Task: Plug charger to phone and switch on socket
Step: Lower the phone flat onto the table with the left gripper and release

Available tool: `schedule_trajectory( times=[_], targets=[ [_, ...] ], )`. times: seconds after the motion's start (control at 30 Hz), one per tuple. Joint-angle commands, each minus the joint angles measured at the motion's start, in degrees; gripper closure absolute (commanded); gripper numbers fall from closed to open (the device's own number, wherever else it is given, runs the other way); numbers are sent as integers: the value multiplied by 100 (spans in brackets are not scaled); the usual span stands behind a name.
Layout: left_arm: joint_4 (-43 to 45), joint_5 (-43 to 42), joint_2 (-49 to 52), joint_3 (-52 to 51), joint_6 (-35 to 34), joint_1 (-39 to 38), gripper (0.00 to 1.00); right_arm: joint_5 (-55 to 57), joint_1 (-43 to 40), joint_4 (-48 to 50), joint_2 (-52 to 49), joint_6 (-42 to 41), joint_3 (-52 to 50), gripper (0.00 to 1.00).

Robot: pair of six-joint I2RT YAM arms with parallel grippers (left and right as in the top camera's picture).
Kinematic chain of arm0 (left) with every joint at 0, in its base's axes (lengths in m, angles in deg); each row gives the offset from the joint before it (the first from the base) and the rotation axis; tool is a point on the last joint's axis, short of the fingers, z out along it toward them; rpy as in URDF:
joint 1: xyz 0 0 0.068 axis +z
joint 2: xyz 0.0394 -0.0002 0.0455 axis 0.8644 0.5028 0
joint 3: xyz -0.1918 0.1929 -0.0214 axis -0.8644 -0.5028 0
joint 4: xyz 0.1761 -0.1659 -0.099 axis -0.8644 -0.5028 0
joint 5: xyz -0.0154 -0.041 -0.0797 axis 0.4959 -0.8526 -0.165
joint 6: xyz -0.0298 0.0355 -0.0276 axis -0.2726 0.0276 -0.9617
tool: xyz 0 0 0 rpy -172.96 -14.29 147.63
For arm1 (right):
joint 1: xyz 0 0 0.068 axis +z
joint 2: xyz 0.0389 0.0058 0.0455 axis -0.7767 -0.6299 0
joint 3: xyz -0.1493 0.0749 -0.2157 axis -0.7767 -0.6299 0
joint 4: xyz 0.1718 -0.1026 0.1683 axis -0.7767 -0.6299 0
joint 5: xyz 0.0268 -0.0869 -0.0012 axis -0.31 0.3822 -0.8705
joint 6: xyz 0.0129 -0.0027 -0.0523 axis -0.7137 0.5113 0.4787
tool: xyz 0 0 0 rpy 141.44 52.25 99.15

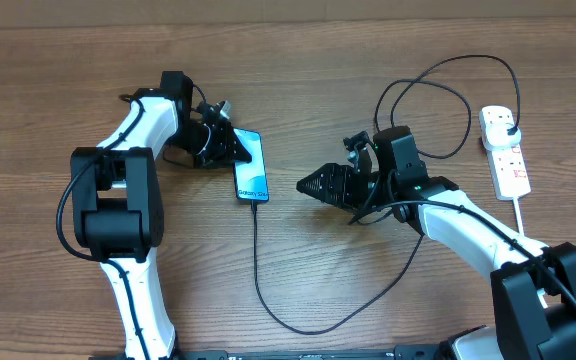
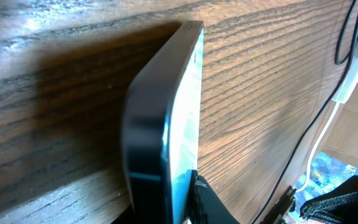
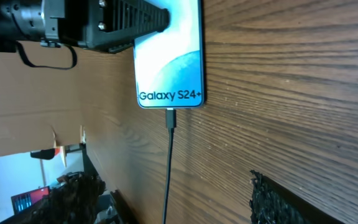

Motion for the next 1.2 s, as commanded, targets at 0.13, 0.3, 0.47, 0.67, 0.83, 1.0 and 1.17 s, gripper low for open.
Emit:
schedule_trajectory(
  times=[0.13,0.3,0.47,0.67,0.83,1.0,1.17],
  targets=[
    [-61,535,140,50,24,26,77,138,4,-28,87,50,39,19],
    [-120,874,140,50,24,26,74,138,4,-35,87,52,39,20],
    [-164,1270,140,50,24,26,61,138,4,-50,87,52,39,19],
    [-179,1775,140,50,26,26,50,151,4,-68,87,52,39,20],
    [-140,2490,136,52,26,26,50,199,2,-87,90,55,39,20],
    [-166,2745,109,162,28,28,49,199,2,-219,101,205,55,20],
    [-710,2752,17,964,52,26,50,520,-9,-918,179,466,365,20]
  ],
)
